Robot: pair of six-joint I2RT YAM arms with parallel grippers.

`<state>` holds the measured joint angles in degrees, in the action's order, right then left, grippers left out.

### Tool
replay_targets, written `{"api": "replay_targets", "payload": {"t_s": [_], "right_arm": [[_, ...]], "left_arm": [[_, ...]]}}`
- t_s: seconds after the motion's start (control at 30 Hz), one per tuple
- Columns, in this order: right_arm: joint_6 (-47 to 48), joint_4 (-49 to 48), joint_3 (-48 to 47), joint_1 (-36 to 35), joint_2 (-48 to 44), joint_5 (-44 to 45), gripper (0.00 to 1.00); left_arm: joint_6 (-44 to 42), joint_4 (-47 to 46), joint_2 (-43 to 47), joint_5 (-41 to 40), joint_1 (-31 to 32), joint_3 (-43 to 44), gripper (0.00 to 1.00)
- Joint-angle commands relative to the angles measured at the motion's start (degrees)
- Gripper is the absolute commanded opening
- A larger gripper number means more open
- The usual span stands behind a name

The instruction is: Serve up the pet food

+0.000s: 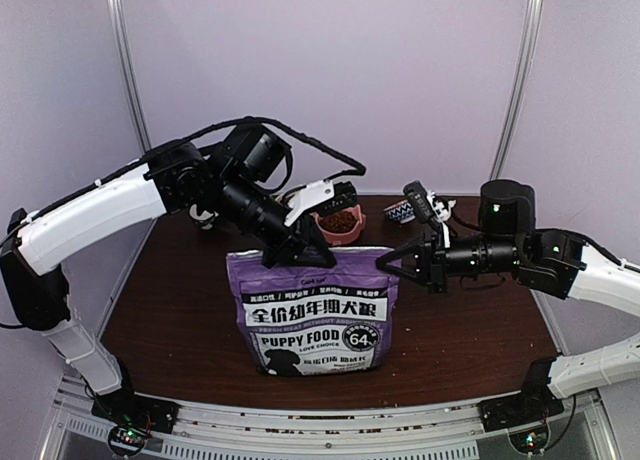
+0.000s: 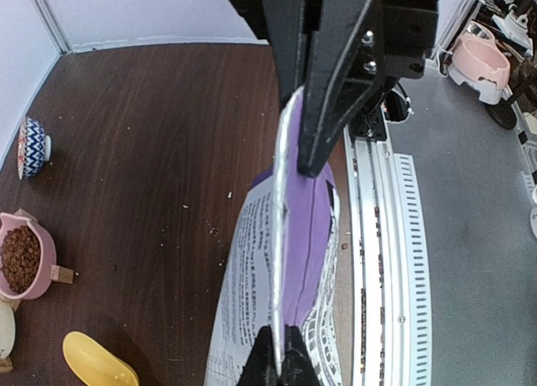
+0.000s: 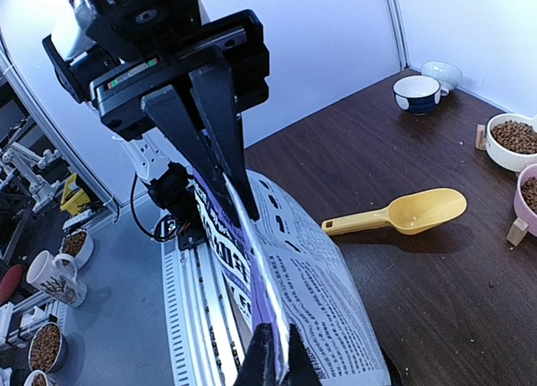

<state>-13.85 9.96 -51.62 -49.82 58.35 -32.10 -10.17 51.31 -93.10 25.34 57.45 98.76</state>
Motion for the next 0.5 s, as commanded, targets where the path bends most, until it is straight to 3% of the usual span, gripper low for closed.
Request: {"api": "replay_targets", "payload": {"t_s": [0.0,0.07,0.13,0.27,0.43,0.47], "right_arm": [[0.0,-0.4,-2.1,1.4,-3.4,3.3,0.00],[0.1,-0.2,-2.1,1.6,-3.7,3.6,0.00],[0.1,0.0,-2.0,1.6,-3.8,3.8,0.00],[0.2,0.2,-1.9,1.9,-4.2,4.4,0.00],[0.2,0.5,-1.9,2.3,-4.6,4.9,0.00],[0.3,0.5,-1.9,2.4,-4.6,5.1,0.00]], "left_arm": [[-0.8,6.0,3.2,-3.9,-2.1,-1.7,0.00],[-0.9,6.2,3.3,-4.5,-2.4,-1.8,0.02],[-0.9,6.5,3.4,-4.8,-2.8,-1.9,0.13],[-1.0,6.5,3.9,-5.3,-3.3,-2.3,0.00],[-1.4,6.5,4.3,-6.0,-3.9,-2.6,0.00],[-1.3,6.5,4.4,-6.3,-4.0,-2.7,0.11]]}}
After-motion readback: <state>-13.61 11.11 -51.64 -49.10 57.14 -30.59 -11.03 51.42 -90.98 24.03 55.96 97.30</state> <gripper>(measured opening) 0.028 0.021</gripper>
